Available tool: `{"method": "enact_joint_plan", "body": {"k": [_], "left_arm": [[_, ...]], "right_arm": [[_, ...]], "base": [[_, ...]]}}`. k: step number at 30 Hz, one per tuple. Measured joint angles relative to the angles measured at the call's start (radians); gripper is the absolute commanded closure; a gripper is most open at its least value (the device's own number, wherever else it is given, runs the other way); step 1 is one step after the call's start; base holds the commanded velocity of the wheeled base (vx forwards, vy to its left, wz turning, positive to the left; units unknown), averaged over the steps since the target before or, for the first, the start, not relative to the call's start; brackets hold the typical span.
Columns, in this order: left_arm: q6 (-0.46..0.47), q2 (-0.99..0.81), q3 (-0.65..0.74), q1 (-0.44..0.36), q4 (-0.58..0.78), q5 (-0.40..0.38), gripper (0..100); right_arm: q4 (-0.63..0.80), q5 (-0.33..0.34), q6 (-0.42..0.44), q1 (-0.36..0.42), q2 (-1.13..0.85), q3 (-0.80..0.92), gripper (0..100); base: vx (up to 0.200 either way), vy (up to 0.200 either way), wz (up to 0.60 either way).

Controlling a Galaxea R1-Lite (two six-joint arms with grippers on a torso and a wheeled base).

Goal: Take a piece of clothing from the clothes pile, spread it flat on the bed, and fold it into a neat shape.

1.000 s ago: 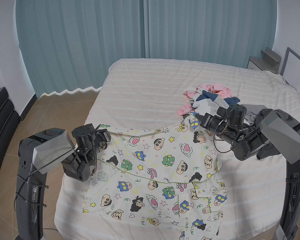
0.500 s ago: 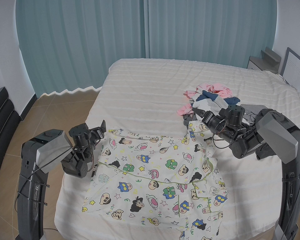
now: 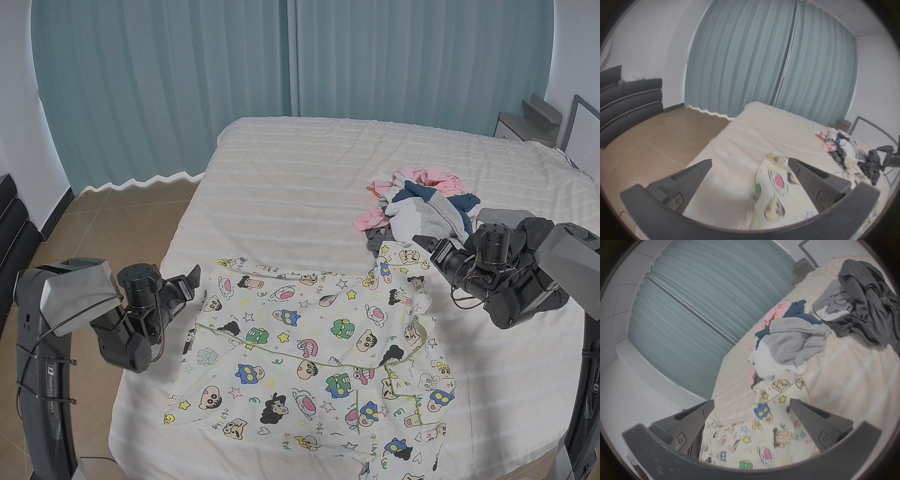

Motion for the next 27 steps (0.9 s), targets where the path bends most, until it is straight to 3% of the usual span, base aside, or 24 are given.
{"method": "enact_joint_plan", "body": {"k": [12, 21, 27], "left_arm": [[-0.112, -0.255, 0.558, 0.0, 0.001, -0.301, 0], [-0.331, -0.339, 0.723, -0.029, 0.007, -0.386, 0], [-0.362, -0.329, 0.766, -0.055, 0.079, -0.381, 0]], "right_arm": [[-0.097, -0.06, -0.008, 0.051, -0.273, 0.481, 0], [-0.155, -0.088, 0.014, 0.073, -0.557, 0.787, 0], [-0.162, -0.093, 0.026, 0.083, -0.654, 0.866, 0]], "base": [[0.0, 0.0, 0.0], [0.0, 0.0, 0.0], [0.0, 0.0, 0.0]]}}
